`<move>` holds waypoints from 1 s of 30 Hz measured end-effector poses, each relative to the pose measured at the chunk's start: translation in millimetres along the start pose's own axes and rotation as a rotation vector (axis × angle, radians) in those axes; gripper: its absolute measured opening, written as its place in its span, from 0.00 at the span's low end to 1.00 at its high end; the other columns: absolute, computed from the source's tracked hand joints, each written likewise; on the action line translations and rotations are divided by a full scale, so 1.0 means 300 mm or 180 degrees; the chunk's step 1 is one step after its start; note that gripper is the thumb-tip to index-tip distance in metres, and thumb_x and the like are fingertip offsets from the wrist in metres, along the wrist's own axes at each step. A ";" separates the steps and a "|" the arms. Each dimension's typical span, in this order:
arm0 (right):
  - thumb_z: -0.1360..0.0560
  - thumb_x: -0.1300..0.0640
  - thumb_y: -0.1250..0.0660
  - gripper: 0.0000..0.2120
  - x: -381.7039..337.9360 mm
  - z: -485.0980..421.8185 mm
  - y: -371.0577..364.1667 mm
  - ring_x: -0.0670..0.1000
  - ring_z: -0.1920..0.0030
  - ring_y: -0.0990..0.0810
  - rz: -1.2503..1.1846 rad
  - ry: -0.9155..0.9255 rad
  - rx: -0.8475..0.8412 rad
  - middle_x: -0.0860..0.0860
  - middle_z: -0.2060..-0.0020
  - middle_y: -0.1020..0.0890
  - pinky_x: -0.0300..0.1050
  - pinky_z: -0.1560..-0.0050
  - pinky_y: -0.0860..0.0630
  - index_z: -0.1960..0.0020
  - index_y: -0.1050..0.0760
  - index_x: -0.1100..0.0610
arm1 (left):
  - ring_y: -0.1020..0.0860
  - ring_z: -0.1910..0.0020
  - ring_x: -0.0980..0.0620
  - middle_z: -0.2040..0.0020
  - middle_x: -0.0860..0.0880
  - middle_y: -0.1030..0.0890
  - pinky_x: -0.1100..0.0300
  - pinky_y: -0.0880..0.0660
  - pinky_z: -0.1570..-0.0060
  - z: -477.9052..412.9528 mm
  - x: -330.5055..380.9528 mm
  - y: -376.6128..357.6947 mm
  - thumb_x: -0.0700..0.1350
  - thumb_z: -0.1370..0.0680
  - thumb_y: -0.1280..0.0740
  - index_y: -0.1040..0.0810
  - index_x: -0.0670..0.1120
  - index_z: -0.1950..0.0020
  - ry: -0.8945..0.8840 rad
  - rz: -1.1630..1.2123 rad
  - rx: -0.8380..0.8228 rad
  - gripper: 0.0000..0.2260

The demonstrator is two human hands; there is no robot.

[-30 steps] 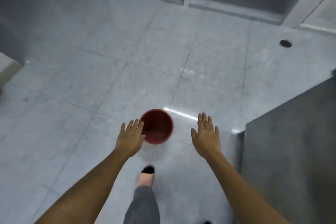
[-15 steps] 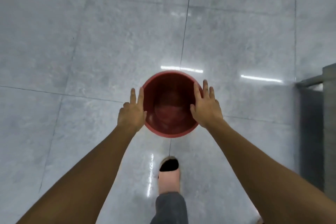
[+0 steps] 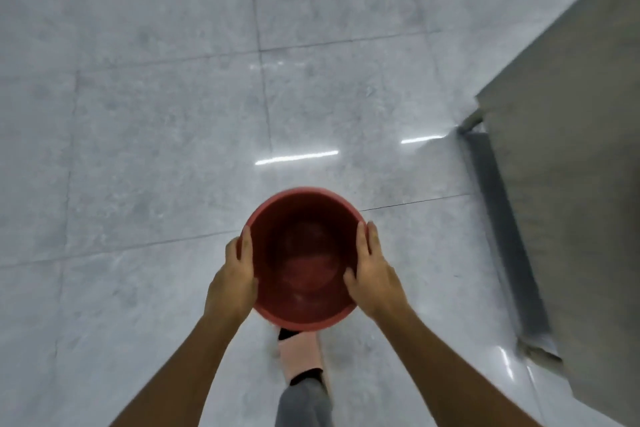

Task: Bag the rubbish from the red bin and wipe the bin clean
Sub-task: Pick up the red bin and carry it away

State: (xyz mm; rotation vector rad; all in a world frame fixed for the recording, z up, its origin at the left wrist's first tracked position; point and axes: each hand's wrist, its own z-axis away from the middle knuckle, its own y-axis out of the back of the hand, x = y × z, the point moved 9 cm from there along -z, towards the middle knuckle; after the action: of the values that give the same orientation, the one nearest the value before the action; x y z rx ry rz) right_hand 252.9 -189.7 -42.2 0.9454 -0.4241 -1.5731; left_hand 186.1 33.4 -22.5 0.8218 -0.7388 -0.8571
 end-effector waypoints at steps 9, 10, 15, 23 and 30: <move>0.22 0.51 0.42 0.34 0.819 0.771 -0.007 0.53 0.36 0.22 -0.1047 -0.1288 0.0527 0.44 0.20 0.49 0.48 0.39 0.25 0.20 0.54 0.44 | 0.20 0.58 0.45 0.32 0.48 0.35 0.56 0.26 0.63 0.561 0.623 -0.375 0.40 0.30 0.37 0.51 0.50 0.23 -0.0878 -0.0318 -0.0418 0.39; 0.22 0.51 0.41 0.34 0.920 0.881 -0.021 0.52 0.34 0.24 -0.1309 -0.1440 0.0588 0.44 0.21 0.44 0.48 0.37 0.26 0.21 0.51 0.43 | 0.20 0.56 0.46 0.32 0.47 0.35 0.56 0.27 0.61 0.644 0.697 -0.435 0.41 0.30 0.36 0.52 0.50 0.22 -0.1017 -0.0456 -0.0496 0.39; 0.24 0.54 0.37 0.32 1.413 1.440 -0.066 0.51 0.31 0.27 -0.2247 -0.2118 0.0855 0.47 0.29 0.28 0.45 0.32 0.31 0.22 0.43 0.43 | 0.25 0.41 0.51 0.30 0.51 0.37 0.60 0.30 0.41 1.082 1.083 -0.689 0.54 0.25 0.47 0.54 0.56 0.24 -0.1335 -0.0205 -0.0856 0.30; 0.23 0.56 0.34 0.23 2.041 1.942 0.042 0.55 0.34 0.23 -0.3181 -0.2814 0.1881 0.53 0.35 0.21 0.43 0.34 0.31 0.29 0.28 0.54 | 0.28 0.37 0.48 0.32 0.47 0.32 0.58 0.30 0.41 1.513 1.710 -0.925 0.42 0.26 0.35 0.51 0.50 0.23 -0.2219 0.0053 -0.1412 0.36; 0.23 0.55 0.36 0.17 2.383 1.835 0.057 0.51 0.52 0.23 -0.4054 -0.2966 0.2580 0.52 0.46 0.19 0.46 0.48 0.26 0.35 0.24 0.53 | 0.24 0.42 0.45 0.39 0.43 0.23 0.55 0.27 0.46 1.394 2.210 -1.095 0.37 0.22 0.37 0.38 0.47 0.26 -0.2809 0.0306 -0.1392 0.25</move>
State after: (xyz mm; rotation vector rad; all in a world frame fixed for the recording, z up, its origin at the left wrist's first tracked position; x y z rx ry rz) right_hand -140.1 -995.0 64.2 1.0714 -1.3541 -3.1468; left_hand 33.2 -799.5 48.3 -0.0240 -1.2795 -1.2457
